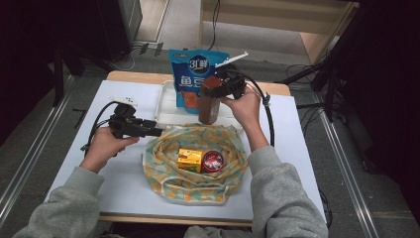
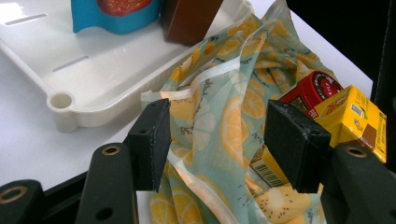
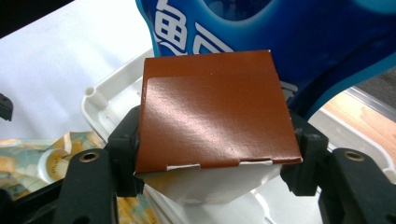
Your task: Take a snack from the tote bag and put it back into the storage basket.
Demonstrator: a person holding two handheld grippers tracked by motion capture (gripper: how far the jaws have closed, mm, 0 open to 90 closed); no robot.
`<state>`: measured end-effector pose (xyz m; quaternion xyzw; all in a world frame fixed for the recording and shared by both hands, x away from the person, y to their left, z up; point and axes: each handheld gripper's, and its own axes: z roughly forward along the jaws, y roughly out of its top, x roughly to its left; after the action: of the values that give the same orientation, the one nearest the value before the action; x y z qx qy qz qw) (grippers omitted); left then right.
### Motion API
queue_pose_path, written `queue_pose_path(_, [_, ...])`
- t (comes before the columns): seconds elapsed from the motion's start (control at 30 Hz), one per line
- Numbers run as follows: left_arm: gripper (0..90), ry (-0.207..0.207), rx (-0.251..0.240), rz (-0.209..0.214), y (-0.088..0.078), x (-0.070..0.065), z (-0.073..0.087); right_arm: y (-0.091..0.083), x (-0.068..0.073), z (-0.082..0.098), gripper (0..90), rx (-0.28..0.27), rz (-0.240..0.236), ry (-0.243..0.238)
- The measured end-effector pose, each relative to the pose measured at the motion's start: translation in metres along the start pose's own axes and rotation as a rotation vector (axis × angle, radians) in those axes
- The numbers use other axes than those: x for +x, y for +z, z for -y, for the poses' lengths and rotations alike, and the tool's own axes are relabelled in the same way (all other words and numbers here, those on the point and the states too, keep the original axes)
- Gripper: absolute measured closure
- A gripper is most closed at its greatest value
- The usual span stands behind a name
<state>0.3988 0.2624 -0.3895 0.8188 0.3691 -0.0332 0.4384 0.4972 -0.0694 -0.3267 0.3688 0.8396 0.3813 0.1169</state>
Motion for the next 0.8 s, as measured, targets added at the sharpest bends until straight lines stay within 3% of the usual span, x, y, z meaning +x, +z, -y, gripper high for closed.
queue_pose_path(0.1, [41.8,-0.004,0.0,0.002,0.0007,0.0003,0.0003,0.0003,-0.0019,0.0031,37.3,-0.021,-0.001,0.011])
queue_pose_path(0.33, [41.8,-0.003,0.004,0.002,0.0014,0.0,0.0004,0.0,-0.0025,0.003,35.1,-0.012,-0.015,0.003])
queue_pose_path(0.43, [41.8,-0.003,0.006,0.001,0.0013,0.0002,0.0004,0.0009,-0.0027,0.0035,29.1,-0.005,-0.032,0.007])
queue_pose_path(0.63, [41.8,-0.002,0.005,0.001,0.0009,0.0005,0.0005,-0.0017,0.0019,0.0021,21.7,-0.009,-0.01,-0.042])
queue_pose_path(0.8, [41.8,-0.002,0.007,0.0,0.0016,0.0003,0.0005,-0.0059,0.003,0.0012,21.1,-0.01,-0.011,-0.043])
